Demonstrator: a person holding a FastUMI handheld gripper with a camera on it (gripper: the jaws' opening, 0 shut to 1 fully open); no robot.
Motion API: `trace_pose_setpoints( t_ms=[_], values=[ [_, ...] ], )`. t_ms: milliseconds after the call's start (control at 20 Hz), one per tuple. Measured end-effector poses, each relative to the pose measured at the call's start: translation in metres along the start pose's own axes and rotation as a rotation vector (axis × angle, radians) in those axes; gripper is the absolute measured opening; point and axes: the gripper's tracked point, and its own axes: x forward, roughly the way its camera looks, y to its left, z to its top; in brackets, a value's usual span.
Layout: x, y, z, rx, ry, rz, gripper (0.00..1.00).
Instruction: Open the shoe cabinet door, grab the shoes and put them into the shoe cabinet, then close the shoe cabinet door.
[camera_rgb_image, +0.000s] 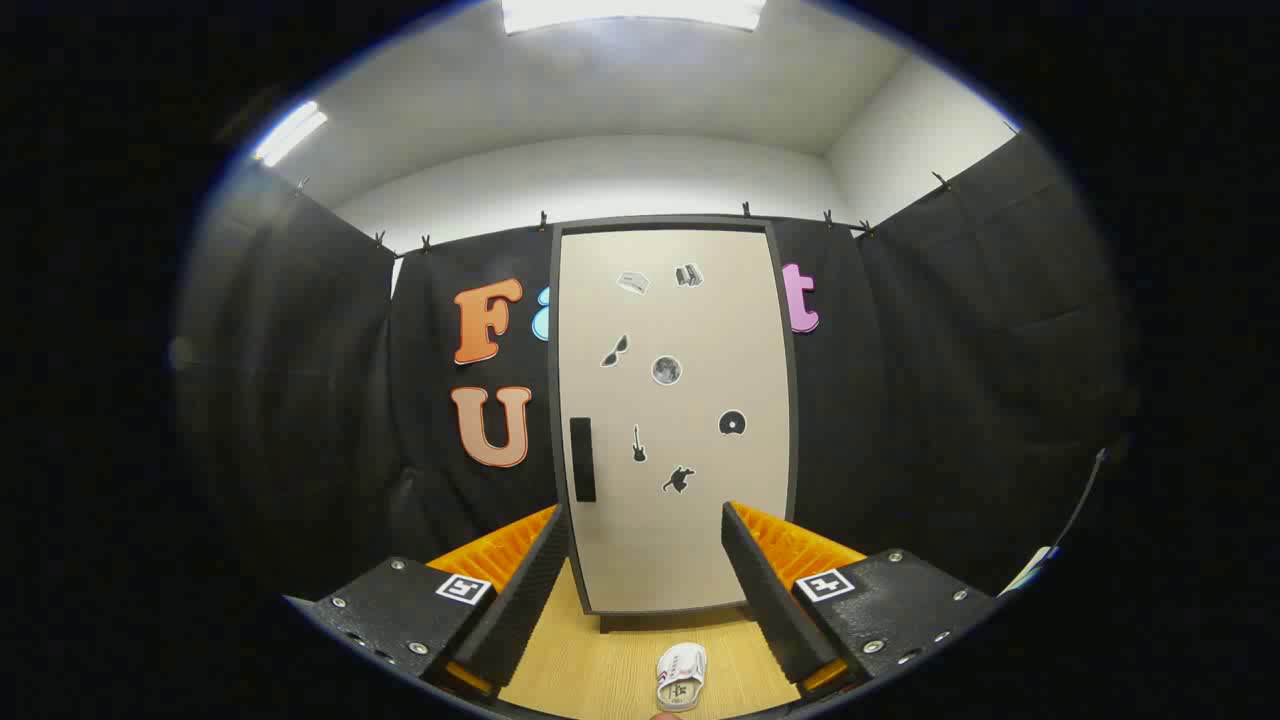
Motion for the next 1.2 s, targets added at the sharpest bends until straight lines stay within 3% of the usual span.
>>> trace_pose_setpoints(
  t_ms=[1200],
  values=[
    [0.014, 0.025, 0.004, -0.026, -0.024, 0.034, 0.95]
  ],
)
